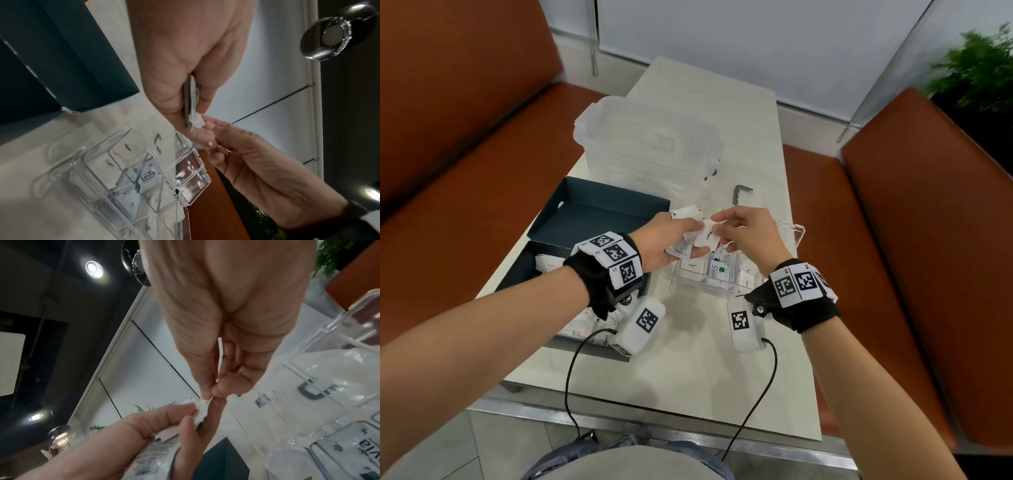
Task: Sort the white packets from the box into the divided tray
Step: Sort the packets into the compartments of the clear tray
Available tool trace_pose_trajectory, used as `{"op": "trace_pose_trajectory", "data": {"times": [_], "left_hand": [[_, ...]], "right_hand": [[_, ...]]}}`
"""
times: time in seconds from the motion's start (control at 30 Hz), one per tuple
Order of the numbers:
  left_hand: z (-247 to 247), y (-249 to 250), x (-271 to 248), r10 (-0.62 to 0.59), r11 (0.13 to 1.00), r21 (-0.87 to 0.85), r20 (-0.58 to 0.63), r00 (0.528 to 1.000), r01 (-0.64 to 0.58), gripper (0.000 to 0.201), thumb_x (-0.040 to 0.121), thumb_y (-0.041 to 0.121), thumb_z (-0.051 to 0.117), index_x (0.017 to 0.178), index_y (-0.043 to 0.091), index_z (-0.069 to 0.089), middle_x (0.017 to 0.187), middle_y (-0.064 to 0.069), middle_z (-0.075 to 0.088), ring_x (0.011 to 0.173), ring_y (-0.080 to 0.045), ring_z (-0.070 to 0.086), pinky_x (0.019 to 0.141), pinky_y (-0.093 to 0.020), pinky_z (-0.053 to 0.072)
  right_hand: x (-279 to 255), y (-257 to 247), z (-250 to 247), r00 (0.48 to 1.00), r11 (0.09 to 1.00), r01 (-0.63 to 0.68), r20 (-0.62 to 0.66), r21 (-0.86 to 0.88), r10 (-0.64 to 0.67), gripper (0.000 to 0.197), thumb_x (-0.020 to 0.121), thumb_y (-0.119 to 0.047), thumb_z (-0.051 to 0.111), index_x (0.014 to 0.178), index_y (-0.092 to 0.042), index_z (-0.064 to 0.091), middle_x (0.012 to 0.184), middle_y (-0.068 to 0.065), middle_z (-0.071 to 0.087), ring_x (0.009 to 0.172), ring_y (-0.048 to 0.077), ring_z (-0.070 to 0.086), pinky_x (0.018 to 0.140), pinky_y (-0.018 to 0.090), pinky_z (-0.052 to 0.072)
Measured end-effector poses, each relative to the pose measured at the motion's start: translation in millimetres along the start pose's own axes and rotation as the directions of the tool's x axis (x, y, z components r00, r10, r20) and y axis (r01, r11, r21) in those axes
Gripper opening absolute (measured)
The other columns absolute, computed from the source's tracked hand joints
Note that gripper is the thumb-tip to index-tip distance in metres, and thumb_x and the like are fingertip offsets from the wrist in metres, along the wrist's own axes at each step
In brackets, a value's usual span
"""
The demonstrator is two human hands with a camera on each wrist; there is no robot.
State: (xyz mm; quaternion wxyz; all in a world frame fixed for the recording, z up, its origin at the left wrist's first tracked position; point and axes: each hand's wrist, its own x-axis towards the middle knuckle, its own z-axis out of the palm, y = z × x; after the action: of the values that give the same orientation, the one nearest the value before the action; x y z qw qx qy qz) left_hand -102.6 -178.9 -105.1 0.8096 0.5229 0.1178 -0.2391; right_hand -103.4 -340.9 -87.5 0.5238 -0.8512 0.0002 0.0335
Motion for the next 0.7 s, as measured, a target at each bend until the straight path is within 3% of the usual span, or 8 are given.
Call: {"op": "trace_pose_trajectory", "data": {"times": [0.1,0.17,0.27,0.37,0.5,0.57,0.7], "left_hand": [[3.1,-1.2,1.7,0.034,0.999,0.036,0.011,0.999,-0.034,0.011,0.094,0.001,0.057,0.102,0.002,0.064,0.093,-0.016,0.069,0.069,-0.019,0.072,0.058,-0.025,0.058],[2.3,-1.5,2.3,0.04,0.999,0.036,0.013,0.999,-0.04,0.01,0.095,0.001,0.055,0.099,0.002,0.065,0.091,-0.018,0.071,0.071,-0.021,0.073,0.059,-0.024,0.058],[0.4,-3.4,1.8,0.04,0.998,0.041,0.011,0.999,-0.04,0.01,0.095,0.001,0.055,0.099,0.001,0.064,0.092,-0.018,0.072,0.076,-0.023,0.074,0.058,-0.022,0.058],[0.3,-6.3,0.8,0.035,0.998,0.051,0.004,0.999,-0.035,0.01,0.095,0.001,0.055,0.099,0.001,0.064,0.09,-0.017,0.073,0.078,-0.024,0.074,0.059,-0.022,0.058],[2.5,-8.8,0.2,0.028,0.998,0.057,0.007,1.0,-0.029,0.01,0.095,0.002,0.056,0.1,0.002,0.064,0.087,-0.016,0.074,0.078,-0.023,0.074,0.06,-0.022,0.058],[3.9,-8.8,0.0,0.03,0.998,0.061,0.008,1.0,-0.031,0.011,0.096,0.002,0.055,0.1,0.002,0.064,0.086,-0.015,0.074,0.077,-0.022,0.074,0.06,-0.022,0.059],[5.5,-7.2,-0.5,0.028,0.998,0.058,0.011,1.0,-0.028,0.011,0.096,0.002,0.055,0.102,0.001,0.064,0.086,-0.016,0.074,0.076,-0.022,0.074,0.061,-0.022,0.059]], "right_hand": [[3.2,4.4,-17.7,0.998,0.997,-0.032,-0.046,0.064,0.035,0.008,0.084,-0.002,0.068,0.09,-0.006,0.071,0.072,0.006,0.067,0.058,0.012,0.06,0.054,0.019,0.052],[7.6,12.6,-34.8,0.993,0.998,-0.06,-0.098,0.029,0.063,0.007,0.084,-0.003,0.068,0.088,-0.009,0.07,0.073,0.003,0.068,0.058,0.011,0.06,0.054,0.019,0.051],[13.6,34.4,-56.7,0.983,0.973,-0.133,-0.147,-0.188,0.106,0.006,0.085,-0.005,0.068,0.087,-0.01,0.07,0.078,0.002,0.068,0.06,0.009,0.058,0.054,0.017,0.047],[15.5,58.1,-59.6,0.983,0.882,-0.18,-0.107,-0.436,0.147,0.008,0.087,-0.006,0.067,0.086,-0.013,0.069,0.087,0.005,0.068,0.067,0.008,0.056,0.057,0.015,0.043],[11.3,77.1,-44.8,0.982,0.836,-0.183,-0.062,-0.517,0.177,0.008,0.088,-0.006,0.063,0.088,-0.011,0.07,0.094,0.011,0.069,0.077,0.019,0.06,0.069,0.027,0.051],[8.9,81.8,-35.6,0.982,0.8,-0.179,-0.054,-0.572,0.181,0.011,0.088,-0.007,0.062,0.085,-0.016,0.068,0.094,0.009,0.07,0.081,0.023,0.063,0.078,0.033,0.054],[4.8,87.2,-22.2,0.989,0.642,-0.118,-0.035,-0.758,0.14,0.015,0.088,-0.009,0.059,0.091,-0.022,0.067,0.099,0.001,0.07,0.098,0.023,0.063,0.094,0.041,0.047]]}}
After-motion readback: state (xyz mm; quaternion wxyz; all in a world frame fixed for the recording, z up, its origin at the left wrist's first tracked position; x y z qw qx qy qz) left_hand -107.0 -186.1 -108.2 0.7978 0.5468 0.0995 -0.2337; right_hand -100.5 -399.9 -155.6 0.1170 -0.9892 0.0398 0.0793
